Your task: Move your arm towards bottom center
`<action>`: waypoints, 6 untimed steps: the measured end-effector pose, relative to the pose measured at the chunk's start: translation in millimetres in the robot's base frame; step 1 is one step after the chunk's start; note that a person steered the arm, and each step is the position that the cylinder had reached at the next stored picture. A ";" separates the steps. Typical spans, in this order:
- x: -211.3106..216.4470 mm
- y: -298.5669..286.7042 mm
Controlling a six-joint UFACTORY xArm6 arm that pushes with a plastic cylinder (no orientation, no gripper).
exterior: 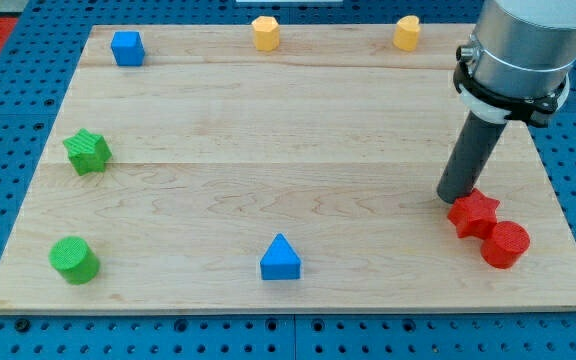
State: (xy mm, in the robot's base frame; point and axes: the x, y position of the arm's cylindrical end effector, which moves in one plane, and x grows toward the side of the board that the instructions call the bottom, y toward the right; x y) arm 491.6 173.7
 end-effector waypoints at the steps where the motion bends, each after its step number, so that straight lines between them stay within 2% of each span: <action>1: -6.7 -22.3; 2: -0.4 -70.8; 4: 73.8 -71.9; 6: 103.5 -147.4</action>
